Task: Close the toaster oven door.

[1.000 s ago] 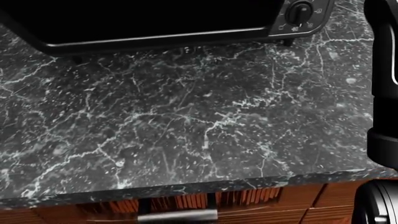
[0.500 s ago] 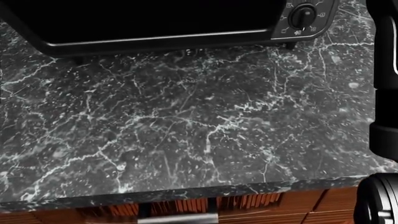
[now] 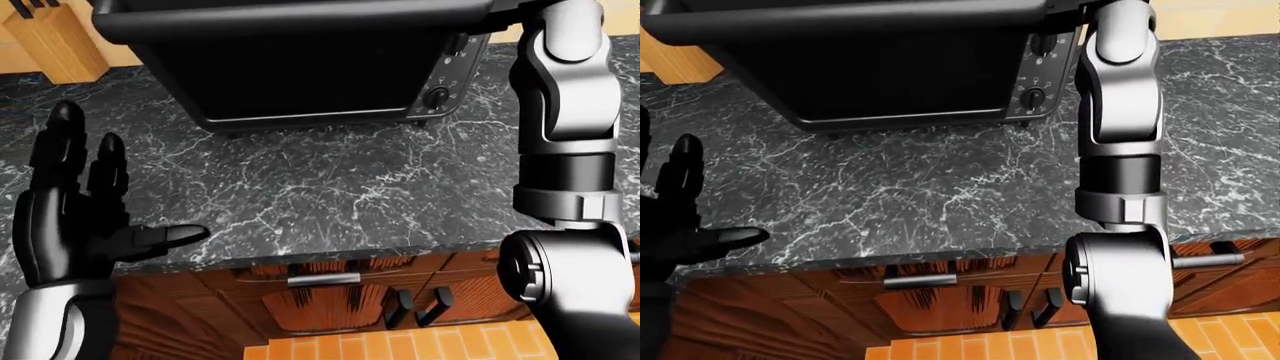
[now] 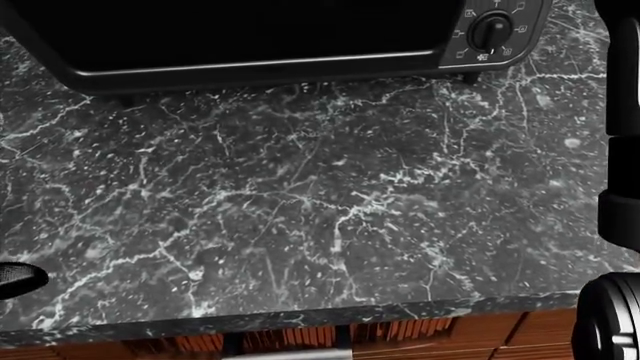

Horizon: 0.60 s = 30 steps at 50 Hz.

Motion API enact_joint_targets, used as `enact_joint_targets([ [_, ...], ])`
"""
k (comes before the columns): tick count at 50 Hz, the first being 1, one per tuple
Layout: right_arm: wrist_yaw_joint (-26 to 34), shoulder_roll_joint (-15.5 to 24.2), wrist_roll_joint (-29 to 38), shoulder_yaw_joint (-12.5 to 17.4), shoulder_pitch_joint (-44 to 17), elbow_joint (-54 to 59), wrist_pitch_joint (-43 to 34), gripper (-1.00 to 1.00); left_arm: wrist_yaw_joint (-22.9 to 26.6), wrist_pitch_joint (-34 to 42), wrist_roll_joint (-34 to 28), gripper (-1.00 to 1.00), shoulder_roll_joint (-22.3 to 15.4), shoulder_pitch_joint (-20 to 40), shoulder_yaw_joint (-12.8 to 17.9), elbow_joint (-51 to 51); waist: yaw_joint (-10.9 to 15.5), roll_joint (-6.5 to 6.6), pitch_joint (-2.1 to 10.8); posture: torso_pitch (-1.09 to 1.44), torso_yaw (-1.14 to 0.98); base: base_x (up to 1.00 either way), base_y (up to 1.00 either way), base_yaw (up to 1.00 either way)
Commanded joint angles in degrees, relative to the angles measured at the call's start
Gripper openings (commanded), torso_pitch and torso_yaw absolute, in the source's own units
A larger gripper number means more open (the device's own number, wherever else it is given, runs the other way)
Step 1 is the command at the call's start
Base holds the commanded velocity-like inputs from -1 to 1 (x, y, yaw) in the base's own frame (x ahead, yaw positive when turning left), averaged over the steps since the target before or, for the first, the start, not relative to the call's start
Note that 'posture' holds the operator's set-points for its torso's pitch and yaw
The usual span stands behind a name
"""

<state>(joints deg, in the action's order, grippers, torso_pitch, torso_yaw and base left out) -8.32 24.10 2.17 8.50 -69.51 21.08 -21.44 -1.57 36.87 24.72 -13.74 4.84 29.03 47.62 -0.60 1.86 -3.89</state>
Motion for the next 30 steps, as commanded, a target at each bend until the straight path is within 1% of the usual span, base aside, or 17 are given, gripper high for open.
enact_joint_targets([
  [1,-1.9,0.9,0.0,1.1,-3.4,-2.9,3.1,1.0,0.4,-1.3,-0.6,1.0,-0.2,0.7,0.1,2.3,0.2,-0.28,1.82,0.0,0.0,0.0,0.0,0.0],
  [7,-2.0,0.9,-0.1,1.2,-3.4,-3.0,3.0,1.0,0.9,0.2,-1.5,1.0,0.9,0.9,-1.7,4.5,0.3,-0.49,1.83,0.0,0.0,0.0,0.0,0.0],
  [12,-2.1,0.9,-0.1,1.1,-3.4,-3.1,2.9,1.0,2.7,0.8,-3.4,1.0,1.8,0.2,-4.6,5.8,0.3,-0.6,1.87,0.0,0.0,0.0,0.0,0.0],
  [14,-2.1,0.9,-0.1,1.1,-3.4,-3.2,2.8,1.0,3.3,1.2,-4.1,1.0,2.1,0.4,-5.3,6.1,0.4,-0.65,1.89,0.0,0.0,0.0,0.0,0.0],
  [19,-2.2,1.0,-0.2,1.2,-3.3,-3.2,2.8,1.0,3.9,3.2,-5.0,1.0,2.7,1.5,-6.9,7.7,0.4,-0.77,1.94,0.0,0.0,0.0,0.0,0.0],
  [25,-2.2,1.1,-0.3,1.2,-3.5,-3.1,2.8,1.0,5.1,4.5,-6.9,1.0,3.0,2.9,-10.3,8.0,0.5,-0.93,1.99,0.0,0.0,0.0,0.0,0.0],
  [30,-2.2,1.1,-0.3,1.2,-3.8,-3.0,2.8,1.0,5.1,7.1,-7.0,1.0,3.2,5.2,-11.5,8.6,0.5,-1.01,2.06,0.0,0.0,0.0,0.0,0.0],
])
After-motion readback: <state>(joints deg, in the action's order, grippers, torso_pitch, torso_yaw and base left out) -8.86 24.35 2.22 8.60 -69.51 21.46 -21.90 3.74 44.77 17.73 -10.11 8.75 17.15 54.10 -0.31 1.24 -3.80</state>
